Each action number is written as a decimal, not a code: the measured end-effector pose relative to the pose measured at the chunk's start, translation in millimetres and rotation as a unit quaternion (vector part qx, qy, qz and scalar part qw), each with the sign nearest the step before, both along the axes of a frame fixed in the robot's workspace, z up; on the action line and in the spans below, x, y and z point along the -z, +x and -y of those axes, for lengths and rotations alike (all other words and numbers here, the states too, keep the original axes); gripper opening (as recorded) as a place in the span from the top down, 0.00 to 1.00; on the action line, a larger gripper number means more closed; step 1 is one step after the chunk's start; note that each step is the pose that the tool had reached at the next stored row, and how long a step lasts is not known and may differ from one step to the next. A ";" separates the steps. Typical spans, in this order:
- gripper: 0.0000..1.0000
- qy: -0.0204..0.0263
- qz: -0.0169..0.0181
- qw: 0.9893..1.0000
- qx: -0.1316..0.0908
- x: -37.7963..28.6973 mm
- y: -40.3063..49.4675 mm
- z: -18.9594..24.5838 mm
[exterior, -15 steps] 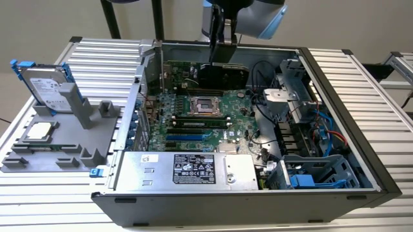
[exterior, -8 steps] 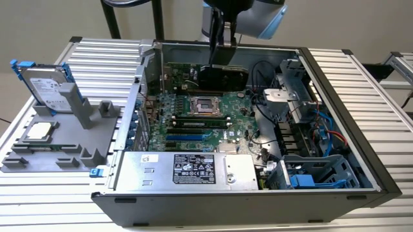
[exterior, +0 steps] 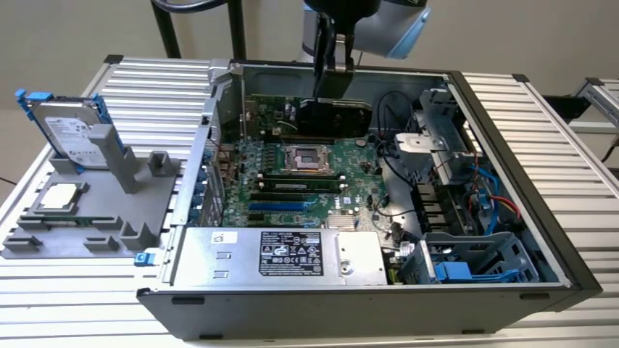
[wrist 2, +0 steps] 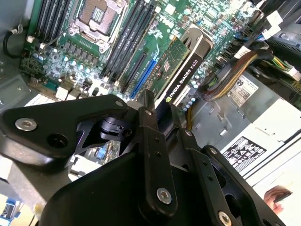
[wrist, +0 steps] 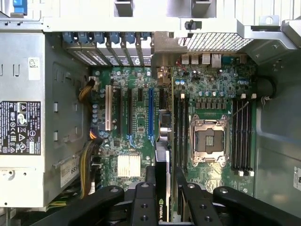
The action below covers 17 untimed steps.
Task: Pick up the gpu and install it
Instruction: 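Insert the gpu into the slot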
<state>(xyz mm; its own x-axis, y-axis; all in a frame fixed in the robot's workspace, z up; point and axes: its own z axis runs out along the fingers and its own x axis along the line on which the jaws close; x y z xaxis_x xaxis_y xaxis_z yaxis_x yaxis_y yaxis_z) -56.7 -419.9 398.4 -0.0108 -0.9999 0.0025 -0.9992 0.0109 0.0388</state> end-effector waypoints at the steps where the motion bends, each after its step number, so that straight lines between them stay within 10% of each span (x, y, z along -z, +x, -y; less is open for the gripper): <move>1: 1.00 0.000 0.000 1.000 0.000 0.4 0.0 0.0; 17: 1.00 0.000 0.000 1.000 0.000 9.0 0.0 0.0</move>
<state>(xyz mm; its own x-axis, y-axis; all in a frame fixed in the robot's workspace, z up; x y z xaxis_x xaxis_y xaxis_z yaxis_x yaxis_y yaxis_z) -56.6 -419.9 389.4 -0.0107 -0.9999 0.0027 -0.9992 0.0108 0.0389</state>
